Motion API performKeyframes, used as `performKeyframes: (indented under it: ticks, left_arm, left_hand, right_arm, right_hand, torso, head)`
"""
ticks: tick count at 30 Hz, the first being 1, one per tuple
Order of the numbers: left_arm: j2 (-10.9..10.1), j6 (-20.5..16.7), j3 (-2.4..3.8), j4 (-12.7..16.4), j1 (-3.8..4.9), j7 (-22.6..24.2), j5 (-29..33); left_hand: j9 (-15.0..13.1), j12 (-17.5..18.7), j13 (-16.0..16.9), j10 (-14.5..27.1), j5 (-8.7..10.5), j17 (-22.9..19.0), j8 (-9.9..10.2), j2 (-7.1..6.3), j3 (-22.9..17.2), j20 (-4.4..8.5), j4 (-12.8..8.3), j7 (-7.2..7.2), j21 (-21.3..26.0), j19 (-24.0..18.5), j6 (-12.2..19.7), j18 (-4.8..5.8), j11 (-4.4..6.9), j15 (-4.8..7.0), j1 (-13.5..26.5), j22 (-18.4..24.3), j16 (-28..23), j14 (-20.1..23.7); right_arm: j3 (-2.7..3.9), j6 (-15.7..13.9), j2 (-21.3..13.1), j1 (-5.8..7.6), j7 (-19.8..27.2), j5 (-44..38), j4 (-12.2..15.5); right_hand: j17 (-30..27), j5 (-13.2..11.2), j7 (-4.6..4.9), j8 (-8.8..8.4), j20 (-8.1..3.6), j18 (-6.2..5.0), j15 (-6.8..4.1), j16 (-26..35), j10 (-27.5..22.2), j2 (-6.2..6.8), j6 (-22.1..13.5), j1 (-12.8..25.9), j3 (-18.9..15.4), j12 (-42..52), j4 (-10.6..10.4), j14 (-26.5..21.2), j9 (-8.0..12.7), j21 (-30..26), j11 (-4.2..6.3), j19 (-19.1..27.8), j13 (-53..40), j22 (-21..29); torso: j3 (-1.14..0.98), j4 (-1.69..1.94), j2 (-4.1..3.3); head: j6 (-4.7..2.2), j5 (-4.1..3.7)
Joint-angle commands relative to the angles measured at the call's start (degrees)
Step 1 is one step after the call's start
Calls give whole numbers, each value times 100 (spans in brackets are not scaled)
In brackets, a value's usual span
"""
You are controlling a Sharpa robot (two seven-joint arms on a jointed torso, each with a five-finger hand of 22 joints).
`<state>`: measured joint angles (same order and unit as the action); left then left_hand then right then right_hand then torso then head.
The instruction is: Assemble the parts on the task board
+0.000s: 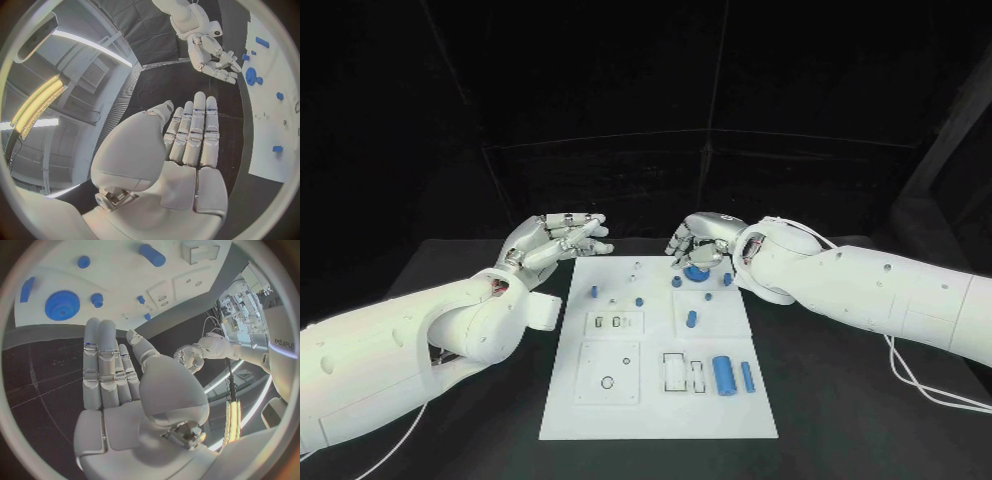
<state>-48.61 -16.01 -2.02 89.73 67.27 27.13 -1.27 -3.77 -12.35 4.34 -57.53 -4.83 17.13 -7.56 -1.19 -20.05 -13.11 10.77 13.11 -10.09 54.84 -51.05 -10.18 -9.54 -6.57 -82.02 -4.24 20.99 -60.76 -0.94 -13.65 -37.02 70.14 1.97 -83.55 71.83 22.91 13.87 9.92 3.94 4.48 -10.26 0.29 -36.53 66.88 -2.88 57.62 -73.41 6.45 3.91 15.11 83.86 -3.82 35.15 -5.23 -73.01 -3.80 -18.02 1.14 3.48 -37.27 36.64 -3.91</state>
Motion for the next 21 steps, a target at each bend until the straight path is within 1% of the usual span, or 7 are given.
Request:
performKeyframes:
  ticks: [1,2,5,7,11,13,21]
  left_arm:
    - [-54,219,4,101,5,-85,-90]
    - [-68,224,3,128,4,-82,-90]
    - [-95,220,1,195,3,-73,-91]
    - [-120,226,1,262,4,-80,-92]
    - [-143,235,1,349,6,-93,-92]
    - [-154,239,1,382,7,-96,-92]
    - [-194,236,2,456,16,-108,-92]
  left_hand:
    - [-5,-58,-15,50,-9,65,-42,-144,-336,10,-30,52,57,55,51,-25,-21,-1,106,11,90,76]
    - [-5,-76,-19,59,-6,90,-55,-193,-472,10,-49,55,76,66,58,-25,-26,-1,156,13,127,102]
    - [-5,-96,-24,72,-3,119,-74,-242,-644,11,-106,52,97,80,68,-23,-31,4,202,13,171,131]
    - [-5,-101,-25,75,-2,127,-80,-257,-688,12,-123,55,102,84,70,-23,-30,4,215,13,183,138]
    - [-5,-116,-27,84,-1,146,-95,-294,-801,13,-164,58,118,93,78,-23,-33,3,263,12,213,160]
    - [-5,-122,-28,88,1,153,-101,-306,-847,14,-182,60,124,97,83,-23,-33,3,284,12,226,169]
    - [-5,-135,-30,97,2,169,-115,-331,-954,16,-235,61,137,107,92,-22,-35,3,317,10,253,186]
  right_arm:
    - [8,291,-5,18,-294,-907,29]
    - [8,307,-1,18,-325,-974,33]
    - [9,400,9,23,-418,-1109,33]
    - [10,487,17,34,-487,-1195,34]
    - [10,580,30,42,-557,-1249,31]
    - [9,625,34,43,-588,-1263,29]
    - [9,838,45,46,-702,-1326,-1]
  right_hand:
    - [643,-33,-39,-15,11,-7,-37,-670,-59,40,-7,59,71,-16,4,253,3,222,-10,-11,1,-139]
    - [856,-34,-45,-15,13,-7,-36,-879,-78,67,-13,76,88,-18,6,248,3,298,-7,7,1,-188]
    - [1116,15,-59,-16,18,-9,-29,-1140,-121,106,-26,87,142,-20,18,198,3,433,-12,68,1,-279]
    - [1369,15,-61,-18,27,-9,-20,-1385,-168,132,-43,112,183,-20,11,177,4,548,-21,119,1,-356]
    - [1557,-17,-65,-17,37,-12,-8,-1580,-212,161,-65,135,229,-15,-9,137,3,676,-30,195,-2,-443]
    - [1650,-30,-63,-18,43,-12,-2,-1669,-232,171,-76,141,246,-15,-20,129,4,725,-33,221,-2,-476]
    - [1833,-62,-59,-19,60,-14,11,-1855,-325,198,-108,139,284,-22,-46,104,4,852,-47,287,2,-559]
  torso:
    - [17,42,-119]
    - [19,44,-134]
    - [23,59,-172]
    - [34,72,-217]
    - [49,88,-269]
    - [51,96,-297]
    - [41,104,-382]
  head:
    - [-35,-12]
    - [-44,-2]
    - [-2,-18]
    - [-30,-42]
    - [-22,-64]
    - [-42,-66]
    - [-24,-96]
